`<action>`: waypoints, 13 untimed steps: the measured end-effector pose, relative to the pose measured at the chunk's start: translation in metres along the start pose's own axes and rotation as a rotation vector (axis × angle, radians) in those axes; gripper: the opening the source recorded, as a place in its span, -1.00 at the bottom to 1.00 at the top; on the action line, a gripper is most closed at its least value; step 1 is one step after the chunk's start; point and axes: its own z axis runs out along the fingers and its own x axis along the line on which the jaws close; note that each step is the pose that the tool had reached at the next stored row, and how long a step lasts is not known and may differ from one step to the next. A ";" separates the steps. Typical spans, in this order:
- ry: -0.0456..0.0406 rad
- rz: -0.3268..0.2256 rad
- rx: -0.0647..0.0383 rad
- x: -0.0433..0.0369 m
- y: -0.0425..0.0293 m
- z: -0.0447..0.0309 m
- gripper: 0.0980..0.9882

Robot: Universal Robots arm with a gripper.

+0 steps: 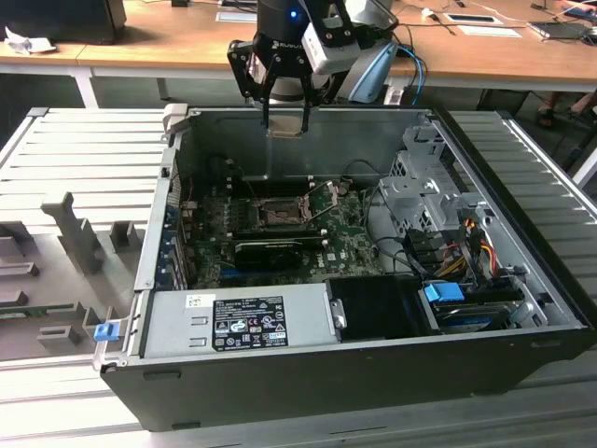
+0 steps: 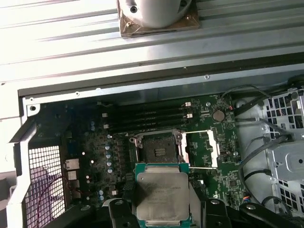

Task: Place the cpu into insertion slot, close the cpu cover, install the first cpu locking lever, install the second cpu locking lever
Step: 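Place the cpu into insertion slot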

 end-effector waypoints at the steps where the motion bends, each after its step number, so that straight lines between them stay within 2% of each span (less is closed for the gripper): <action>1: -0.0001 0.000 0.000 0.0000 0.0000 0.0001 -0.02; 4: -0.0002 0.002 0.000 0.0000 0.0000 0.0002 -0.02; 8: -0.0045 0.053 -0.001 0.0000 -0.0001 0.0006 -0.02; 13: -0.0047 0.074 -0.001 -0.0001 -0.0004 0.0049 -0.02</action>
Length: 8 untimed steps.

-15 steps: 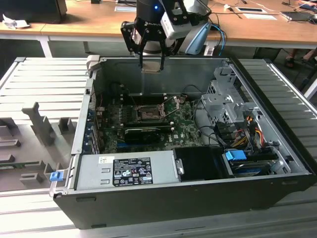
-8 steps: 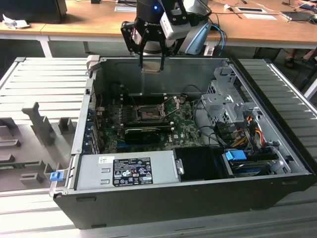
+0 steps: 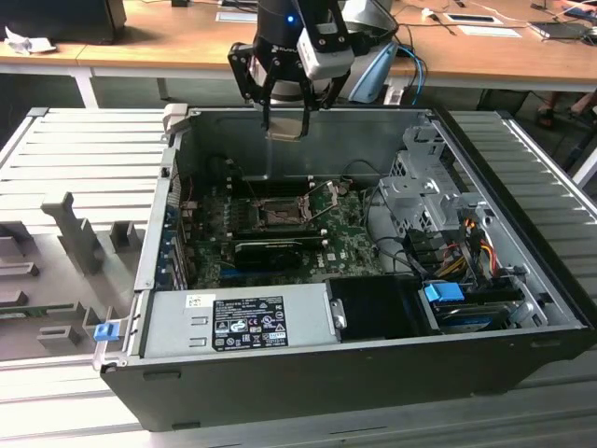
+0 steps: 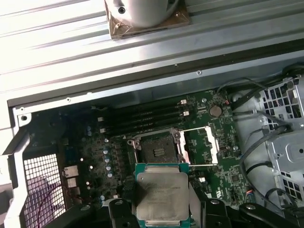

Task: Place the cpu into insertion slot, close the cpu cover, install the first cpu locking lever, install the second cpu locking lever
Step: 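Place the cpu into insertion slot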

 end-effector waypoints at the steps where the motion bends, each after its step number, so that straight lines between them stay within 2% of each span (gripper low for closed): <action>1: 0.0000 0.001 0.000 0.0000 -0.0001 0.0009 -0.02; 8: -0.0070 0.079 -0.002 0.0000 -0.0001 0.0012 -0.02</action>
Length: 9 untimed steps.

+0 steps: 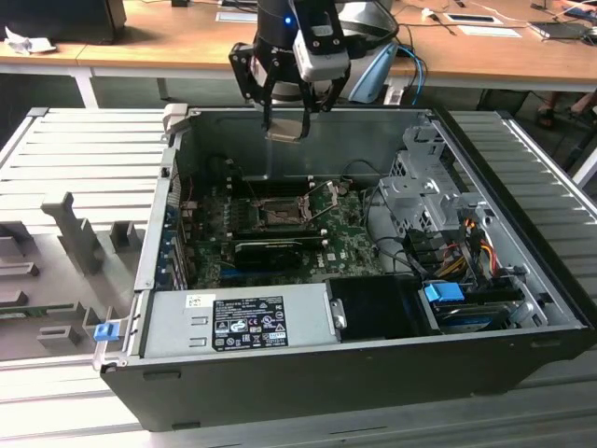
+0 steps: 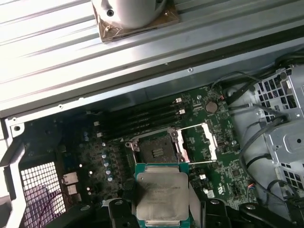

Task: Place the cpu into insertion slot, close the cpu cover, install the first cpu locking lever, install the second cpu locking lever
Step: 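Place the cpu into insertion slot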

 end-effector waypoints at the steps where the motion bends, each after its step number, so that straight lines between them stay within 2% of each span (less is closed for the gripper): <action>1: -0.0014 0.016 0.000 0.0000 0.0000 0.0000 -0.02; 5: -0.0049 0.054 -0.001 0.0000 0.0000 0.0001 -0.02; 9: -0.0106 0.119 -0.003 0.0000 0.0000 0.0002 -0.02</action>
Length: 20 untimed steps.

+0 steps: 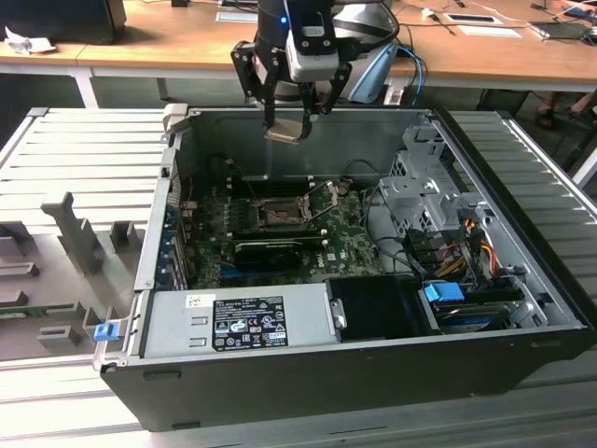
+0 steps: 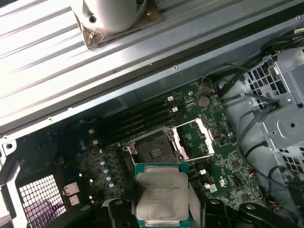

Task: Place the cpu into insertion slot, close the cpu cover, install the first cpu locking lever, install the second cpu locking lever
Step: 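Place the cpu into insertion slot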

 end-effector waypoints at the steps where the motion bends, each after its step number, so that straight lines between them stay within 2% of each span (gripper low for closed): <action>1: -0.0009 0.010 0.000 0.0000 0.0000 0.0000 -0.02; 14: -0.0097 0.109 -0.002 0.0000 0.0000 0.0003 -0.02; 20: -0.0167 0.188 -0.004 0.0000 -0.0001 0.0007 -0.02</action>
